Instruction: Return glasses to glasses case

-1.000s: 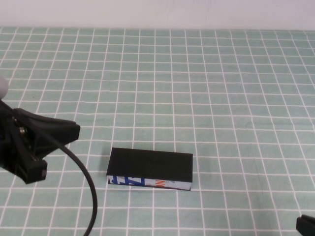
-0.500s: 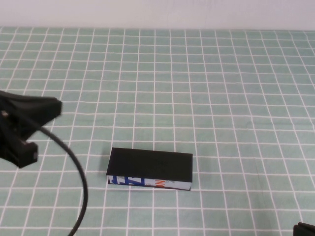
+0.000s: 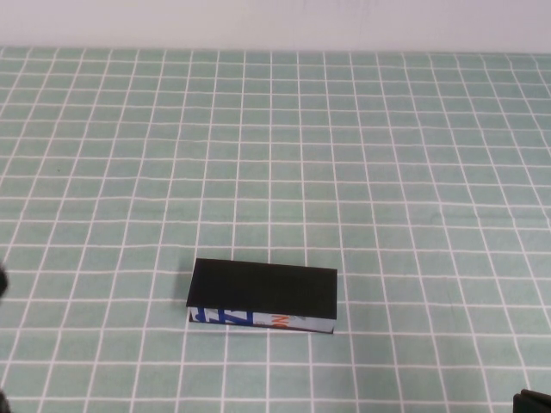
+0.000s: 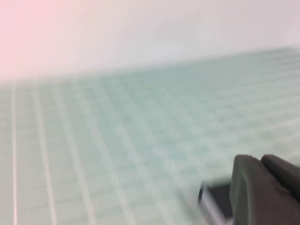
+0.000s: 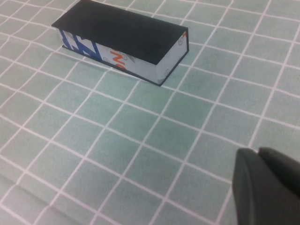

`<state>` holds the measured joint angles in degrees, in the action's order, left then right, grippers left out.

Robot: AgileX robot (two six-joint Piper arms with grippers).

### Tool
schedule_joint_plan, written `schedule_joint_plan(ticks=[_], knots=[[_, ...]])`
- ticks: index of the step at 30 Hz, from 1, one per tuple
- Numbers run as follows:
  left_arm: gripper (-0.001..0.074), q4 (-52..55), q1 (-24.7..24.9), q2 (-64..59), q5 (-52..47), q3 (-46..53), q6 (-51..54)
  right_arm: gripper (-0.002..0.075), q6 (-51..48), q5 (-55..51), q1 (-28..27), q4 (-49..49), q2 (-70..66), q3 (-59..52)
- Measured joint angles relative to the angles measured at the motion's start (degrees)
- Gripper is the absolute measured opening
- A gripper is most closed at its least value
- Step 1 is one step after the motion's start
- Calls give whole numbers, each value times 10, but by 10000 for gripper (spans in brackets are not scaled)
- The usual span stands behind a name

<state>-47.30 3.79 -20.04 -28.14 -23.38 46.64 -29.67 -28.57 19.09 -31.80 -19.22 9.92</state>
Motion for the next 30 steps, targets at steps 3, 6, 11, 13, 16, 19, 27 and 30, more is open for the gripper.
schedule_joint_plan(ticks=[3, 6, 11, 13, 16, 19, 27, 30], knots=[[-2, 114, 0, 50, -5, 59, -143, -11, 0, -1, 0, 0, 0, 0], [-2, 240, 0, 77, -13, 95, -293, -11, 0, -1, 0, 0, 0, 0], [-2, 404, 0, 90, 36, 129, -451, -11, 0, -1, 0, 0, 0, 0], [-2, 444, 0, 105, 67, 142, -481, -11, 0, -1, 0, 0, 0, 0], [-2, 489, 0, 132, 116, 167, -501, -11, 0, -1, 0, 0, 0, 0], [-2, 506, 0, 154, 155, 193, -504, -11, 0, -1, 0, 0, 0, 0], [-2, 512, 37, 205, 146, 241, -530, -11, 0, -1, 0, 0, 0, 0], [-2, 510, 58, 206, 115, 248, -551, -11, 0, -1, 0, 0, 0, 0]])
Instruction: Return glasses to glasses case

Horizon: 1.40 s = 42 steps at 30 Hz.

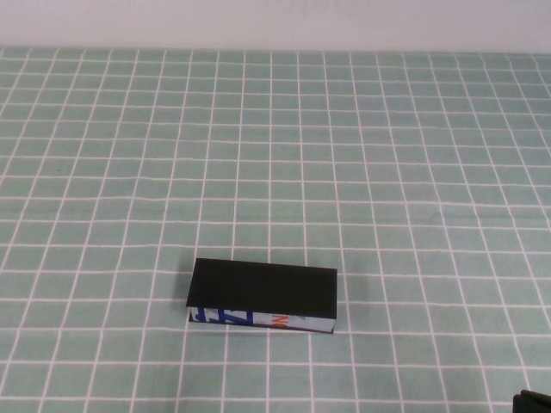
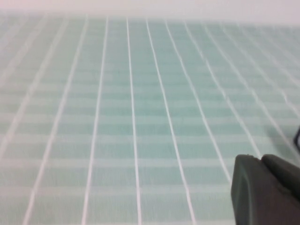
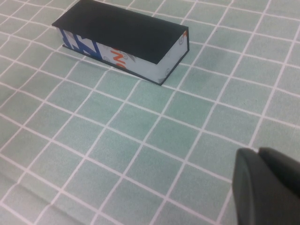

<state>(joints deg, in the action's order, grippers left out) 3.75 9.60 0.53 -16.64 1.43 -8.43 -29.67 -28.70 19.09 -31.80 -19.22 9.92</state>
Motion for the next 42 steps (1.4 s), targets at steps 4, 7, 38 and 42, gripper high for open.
schedule_joint_plan(ticks=[4, 7, 38, 42], knots=[[-2, -3, 5, 0, -32, 0, -6, -11, 0, 0, 0, 0, 0, 0], [-2, -3, 5, 0, -36, 0, -7, -11, 0, 0, 0, 0, 0, 0], [-2, -3, 5, 0, -37, 0, -7, -11, 0, 0, 0, 0, 0, 0], [-2, -3, 5, 0, -37, 0, -7, -11, 0, 0, 0, 0, 1, 0]])
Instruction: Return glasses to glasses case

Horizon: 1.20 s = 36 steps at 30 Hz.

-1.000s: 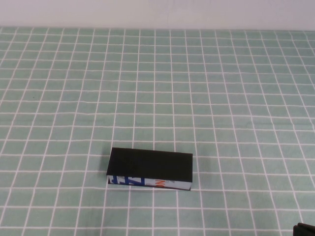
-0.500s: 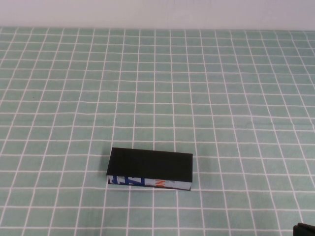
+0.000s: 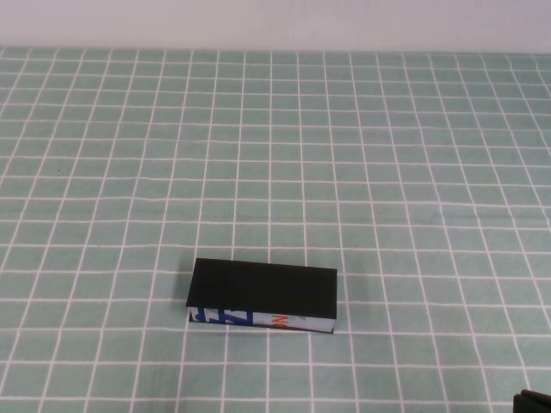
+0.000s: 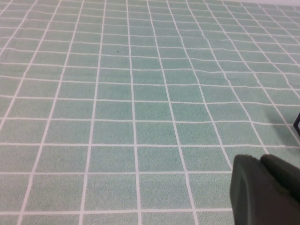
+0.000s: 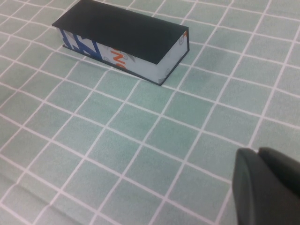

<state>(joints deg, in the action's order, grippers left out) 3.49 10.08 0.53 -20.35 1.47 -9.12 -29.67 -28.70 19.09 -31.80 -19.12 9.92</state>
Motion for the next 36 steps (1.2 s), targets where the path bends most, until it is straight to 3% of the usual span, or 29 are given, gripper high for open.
schedule_joint_plan(ticks=[8, 19, 26, 36], knots=[[-2, 0, 0, 0, 0, 0, 2, -11, 0, 4, -31, 35, 71, 0], [-2, 0, 0, 0, 0, 0, 2, -11, 0, 7, -118, 70, 169, -28], [-2, 0, 0, 0, 0, 0, 2, -11, 0, 62, -119, 82, 196, -110], [-2, 0, 0, 1, -1, 0, 2, -11, 0, 76, -119, 103, 196, -114]])
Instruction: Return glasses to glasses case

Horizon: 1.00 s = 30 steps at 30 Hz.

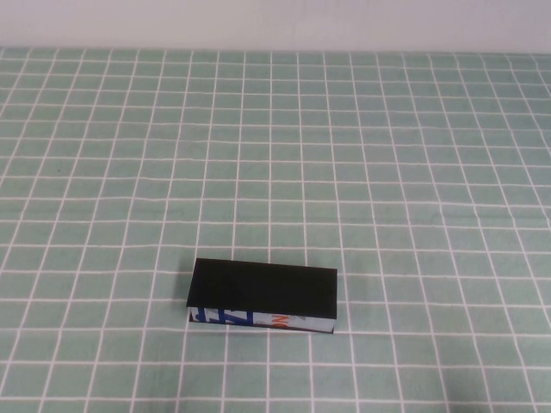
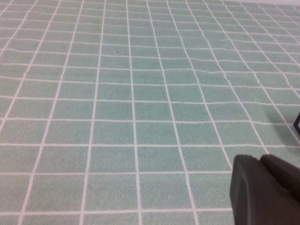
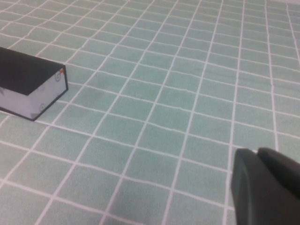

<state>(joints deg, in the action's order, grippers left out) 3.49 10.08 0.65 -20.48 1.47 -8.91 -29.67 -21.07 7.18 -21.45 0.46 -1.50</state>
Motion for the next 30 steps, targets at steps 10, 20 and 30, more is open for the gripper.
schedule_joint_plan(ticks=[10, 20, 30], knots=[[-2, 0, 0, 0, 0, 0, 0, -11, 0, -1, 0, 0, 0, 0], [-2, 0, 0, 0, 0, -1, 0, -11, 13, -15, 0, 20, 0, 0], [-2, 0, 0, 0, 0, -1, 0, -11, 281, -18, 1, 214, 0, 4]])
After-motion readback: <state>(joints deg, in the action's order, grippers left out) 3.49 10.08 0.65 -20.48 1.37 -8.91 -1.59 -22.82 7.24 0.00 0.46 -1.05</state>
